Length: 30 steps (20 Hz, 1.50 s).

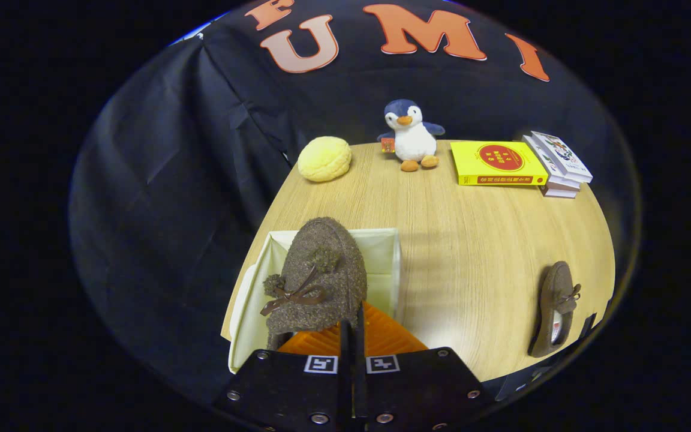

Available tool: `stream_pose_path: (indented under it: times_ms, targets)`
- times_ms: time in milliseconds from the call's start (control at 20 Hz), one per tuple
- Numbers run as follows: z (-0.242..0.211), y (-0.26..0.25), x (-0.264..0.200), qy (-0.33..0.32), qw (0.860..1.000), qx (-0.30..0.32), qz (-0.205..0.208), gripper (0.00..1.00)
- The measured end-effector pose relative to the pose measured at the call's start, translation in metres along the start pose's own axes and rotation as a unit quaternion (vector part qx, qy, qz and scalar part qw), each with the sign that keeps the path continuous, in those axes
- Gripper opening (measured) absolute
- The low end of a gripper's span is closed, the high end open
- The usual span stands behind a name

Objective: Open the storage box then place both shoes into the box .Put the left shoe in first, then the right shoe, with the right side of both shoes facing outward in a uniform manner.

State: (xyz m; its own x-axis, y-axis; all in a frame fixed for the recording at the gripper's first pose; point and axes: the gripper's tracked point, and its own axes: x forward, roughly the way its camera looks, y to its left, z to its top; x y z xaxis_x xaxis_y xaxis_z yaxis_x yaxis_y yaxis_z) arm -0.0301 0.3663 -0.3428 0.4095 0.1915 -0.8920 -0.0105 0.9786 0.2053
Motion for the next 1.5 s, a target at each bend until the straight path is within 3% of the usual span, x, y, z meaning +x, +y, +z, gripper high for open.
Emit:
stream_pose_path:
  times_ms: [400, 800, 1050, 1200, 1350, 1500]
  targets:
    - [-0.045, 0.025, 0.071, 0.090, 0.995, 0.005, -0.040, 0.03]
    - [-0.074, 0.044, 0.101, 0.166, 0.985, -0.007, -0.039, 0.06]
    - [-0.093, 0.054, 0.079, 0.204, 0.978, -0.041, 0.007, 0.24]
    - [-0.093, 0.062, 0.046, 0.195, 0.977, -0.054, 0.065, 0.36]
    - [-0.078, 0.051, 0.011, 0.162, 0.980, -0.060, 0.094, 0.59]
    - [-0.059, 0.022, -0.022, 0.121, 0.986, -0.054, 0.105, 0.74]
